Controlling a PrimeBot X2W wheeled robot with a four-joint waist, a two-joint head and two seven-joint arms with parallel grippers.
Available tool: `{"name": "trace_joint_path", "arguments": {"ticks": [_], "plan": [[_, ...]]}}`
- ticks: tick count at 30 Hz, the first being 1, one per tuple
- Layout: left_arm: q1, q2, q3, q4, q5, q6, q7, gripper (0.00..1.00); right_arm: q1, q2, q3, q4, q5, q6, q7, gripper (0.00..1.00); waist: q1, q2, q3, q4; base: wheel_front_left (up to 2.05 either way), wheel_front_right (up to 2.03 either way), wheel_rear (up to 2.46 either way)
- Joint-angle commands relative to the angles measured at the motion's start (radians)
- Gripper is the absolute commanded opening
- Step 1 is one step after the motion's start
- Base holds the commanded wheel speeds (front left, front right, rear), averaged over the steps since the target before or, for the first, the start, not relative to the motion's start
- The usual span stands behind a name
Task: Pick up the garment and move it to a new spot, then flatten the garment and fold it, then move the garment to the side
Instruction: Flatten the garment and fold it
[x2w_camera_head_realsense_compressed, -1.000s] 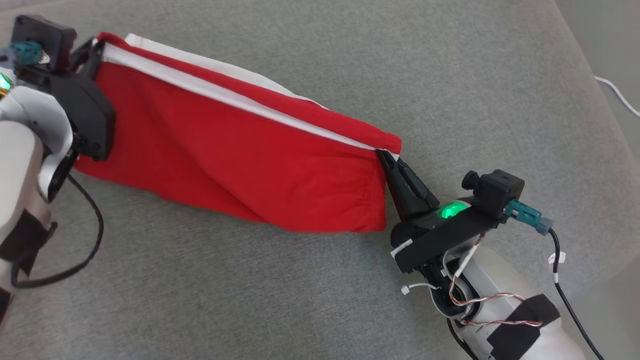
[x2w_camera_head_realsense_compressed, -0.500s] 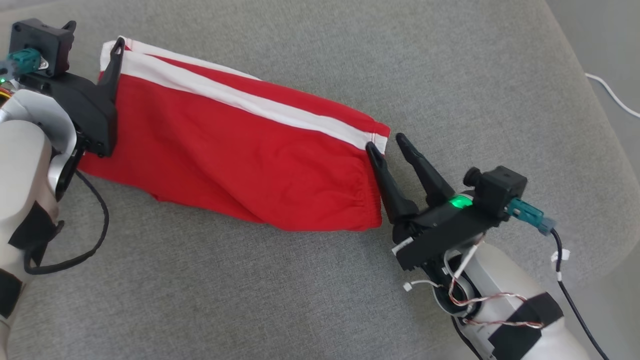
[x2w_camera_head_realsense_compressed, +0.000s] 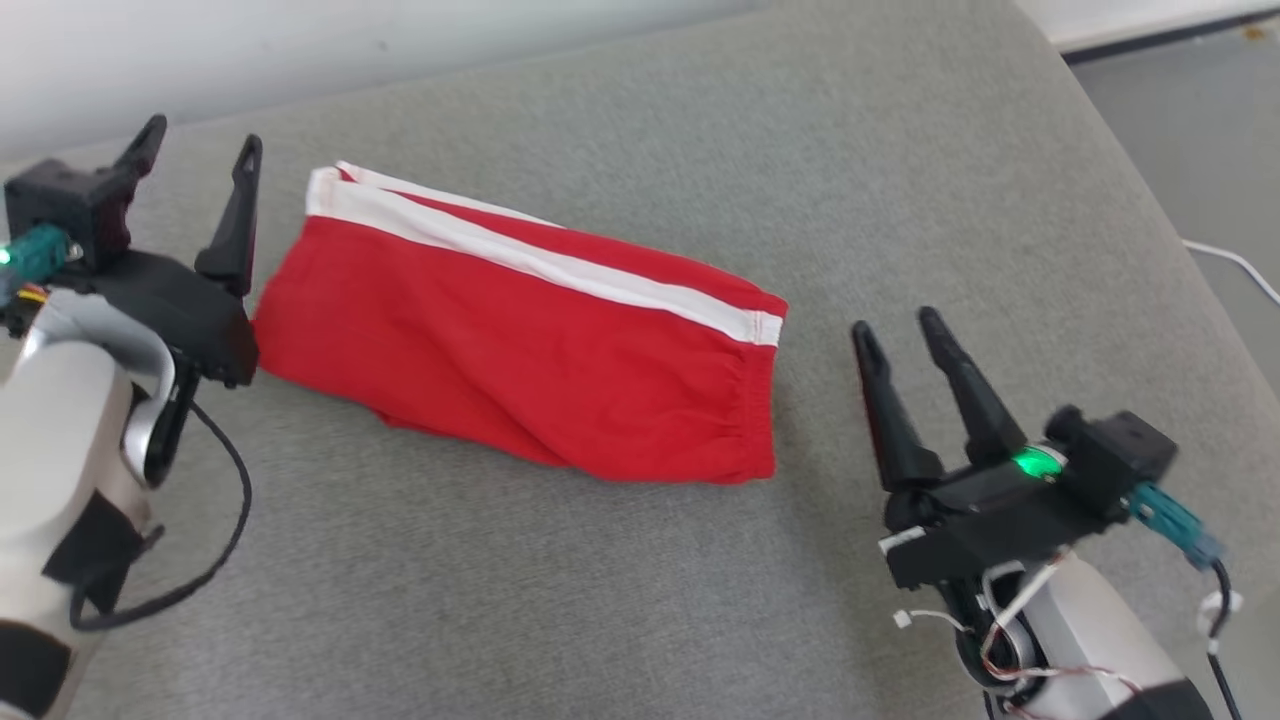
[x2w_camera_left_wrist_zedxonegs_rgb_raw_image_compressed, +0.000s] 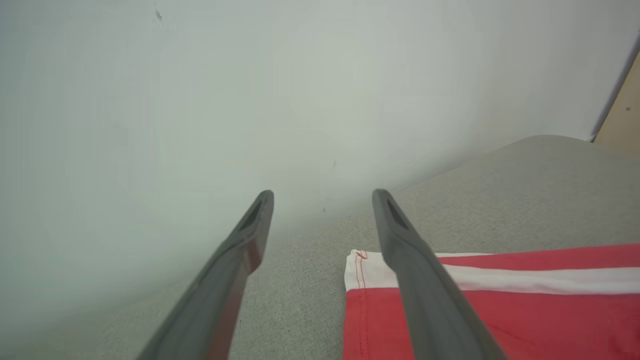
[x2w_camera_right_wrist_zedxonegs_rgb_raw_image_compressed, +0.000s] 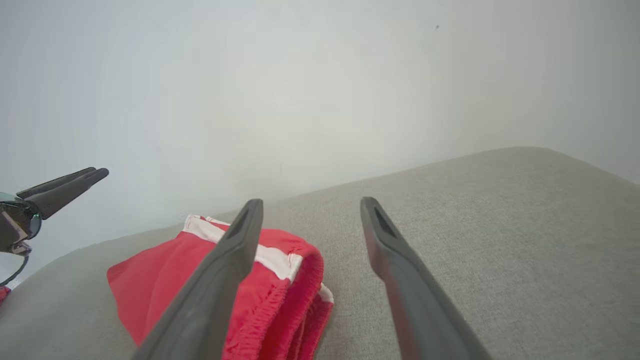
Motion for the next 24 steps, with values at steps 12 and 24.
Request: {"name": "trace_joint_path", "arguments": {"ticks": [12,24], "plan": [[0.236,0.052,0.103,-0.22,0.016,0.032,-0.005,1.0,0.225,0.134,-0.154,-0.167,-0.166,-0.002,0.0,1.0,0.0002,0.0,-0.067,0.061,0.0,0.0,0.0],[0.179,0.097,0.032,-0.212,-0.028,-0.012,0.191,1.0,0.23,0.192,-0.128,-0.169,-0.193,-0.002,0.0,1.0,0.0002,0.0,-0.018,-0.02,0.0,0.0,0.0]]}}
